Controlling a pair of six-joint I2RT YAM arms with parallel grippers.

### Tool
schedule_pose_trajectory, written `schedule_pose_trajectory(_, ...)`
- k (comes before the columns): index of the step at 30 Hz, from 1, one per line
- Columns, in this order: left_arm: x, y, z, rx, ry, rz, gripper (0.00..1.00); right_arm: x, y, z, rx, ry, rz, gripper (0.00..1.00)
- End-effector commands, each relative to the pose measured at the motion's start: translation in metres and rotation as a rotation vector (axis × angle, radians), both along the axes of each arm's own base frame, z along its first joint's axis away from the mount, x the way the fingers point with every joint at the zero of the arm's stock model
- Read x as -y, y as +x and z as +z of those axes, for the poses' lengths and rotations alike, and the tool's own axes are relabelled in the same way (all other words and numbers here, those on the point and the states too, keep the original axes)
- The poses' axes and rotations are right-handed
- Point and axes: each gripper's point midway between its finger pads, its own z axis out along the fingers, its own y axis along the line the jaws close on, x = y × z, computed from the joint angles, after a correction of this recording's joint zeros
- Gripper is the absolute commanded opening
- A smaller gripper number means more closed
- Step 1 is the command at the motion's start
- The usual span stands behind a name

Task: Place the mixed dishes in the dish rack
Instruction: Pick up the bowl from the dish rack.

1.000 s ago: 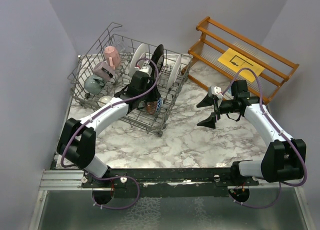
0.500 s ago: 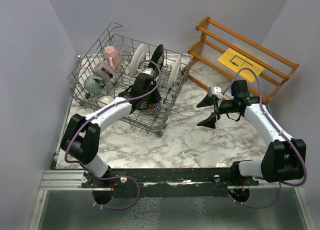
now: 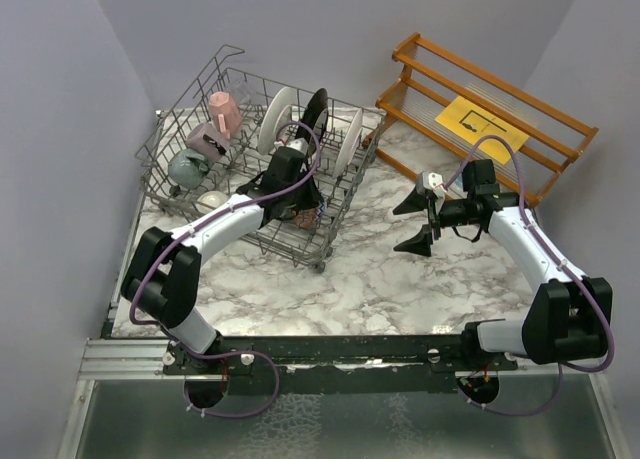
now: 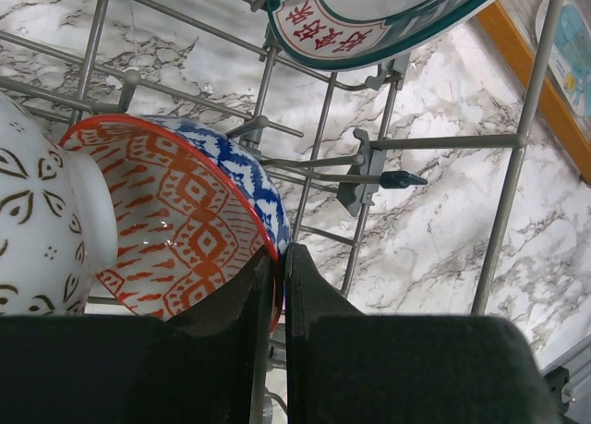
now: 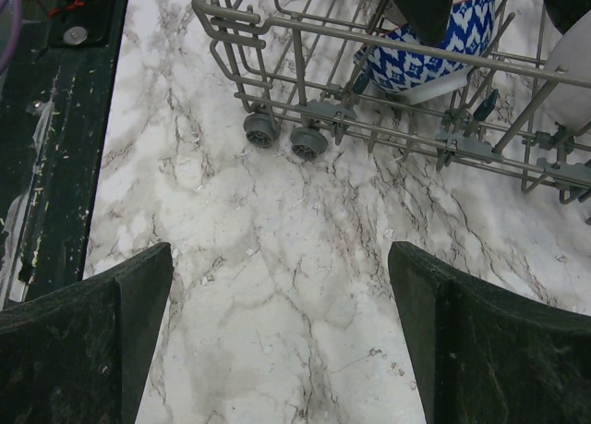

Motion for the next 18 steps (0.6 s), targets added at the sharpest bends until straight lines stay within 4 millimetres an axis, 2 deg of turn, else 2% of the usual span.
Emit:
schedule_pose_trajectory(1, 0.018, 0.004, 0.051, 0.105, -0.136, -0.037, 0.00, 0.002, -0.002, 0.003, 0.023, 0.006, 0.000, 1.00)
schedule_pose_trajectory(8, 0.025, 0.000, 0.086, 0.140, -0.230, -0.059, 0.00, 0.002, -0.002, 0.004, 0.028, 0.004, -0.001, 1.00)
schedule_pose_trajectory(18, 0.026, -0.004, 0.110, 0.171, -0.313, -0.071, 0.00, 0.002, -0.003, 0.003, 0.028, 0.005, 0.001, 1.00)
